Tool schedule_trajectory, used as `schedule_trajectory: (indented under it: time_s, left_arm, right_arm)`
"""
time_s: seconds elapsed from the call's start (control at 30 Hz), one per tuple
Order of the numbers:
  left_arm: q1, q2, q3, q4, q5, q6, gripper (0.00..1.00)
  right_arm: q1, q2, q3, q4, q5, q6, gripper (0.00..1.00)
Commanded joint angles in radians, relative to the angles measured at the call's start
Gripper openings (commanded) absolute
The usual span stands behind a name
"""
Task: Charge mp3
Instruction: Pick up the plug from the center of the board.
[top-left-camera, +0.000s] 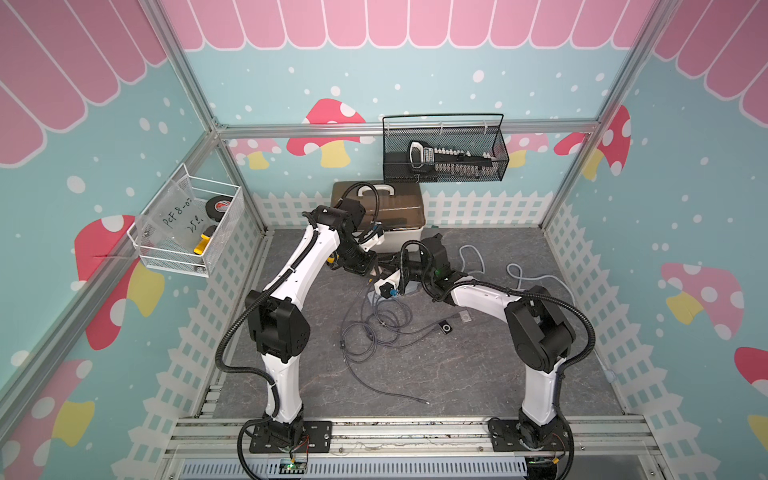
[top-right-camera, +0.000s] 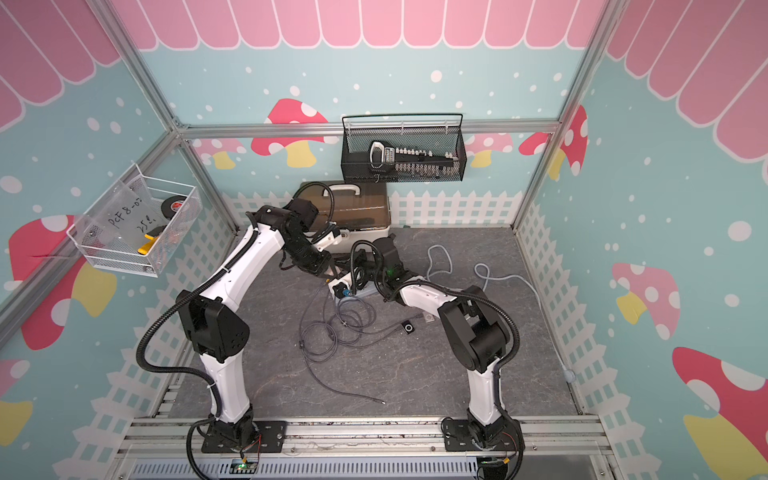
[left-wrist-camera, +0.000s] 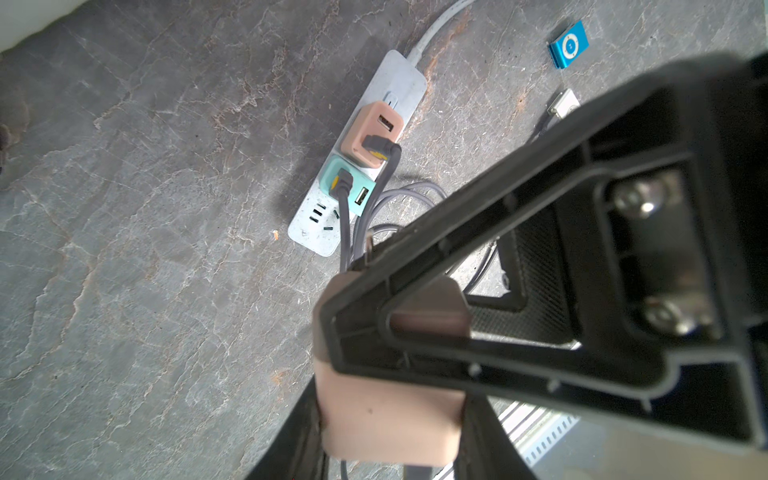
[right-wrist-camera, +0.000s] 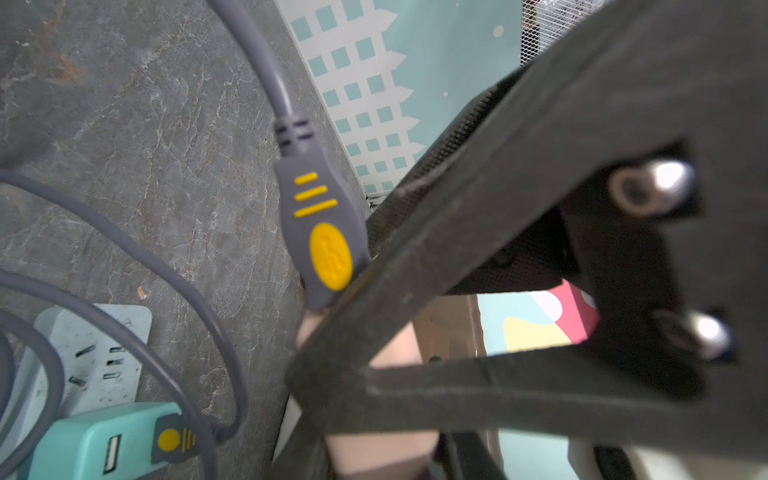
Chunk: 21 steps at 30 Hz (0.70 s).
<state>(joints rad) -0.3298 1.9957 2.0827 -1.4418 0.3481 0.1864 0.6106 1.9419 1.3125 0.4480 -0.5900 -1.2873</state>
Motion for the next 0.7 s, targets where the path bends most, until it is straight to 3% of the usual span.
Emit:
schedule_trajectory:
  time_s: [0.0, 0.13, 0.3, 0.67]
  left_arm:
    - [0.001, -0.054, 0.008, 0.046, 0.022, -0.025, 0.33]
    - [0.009, -0.117, -0.076, 0.161, 0.022, -0.076, 0.37]
    - [0.008, -0.263, -0.313, 0.438, 0.031, -0.184, 0.4]
    - [-0.016, -0.454, -0.643, 0.818, -0.064, -0.305, 0.42]
  right_arm:
    - [0.008, 0.02, 0.008, 0.058, -0.004, 0.101, 0.15]
    - [0.009, 0.023, 0.012, 0.099, 0.004, 0.204, 0.14]
    - [0.009, 0.035, 0.042, 0.123, 0.021, 0.343, 0.12]
    - [0.006, 0.067, 0.136, 0.123, 0.034, 0.609, 0.11]
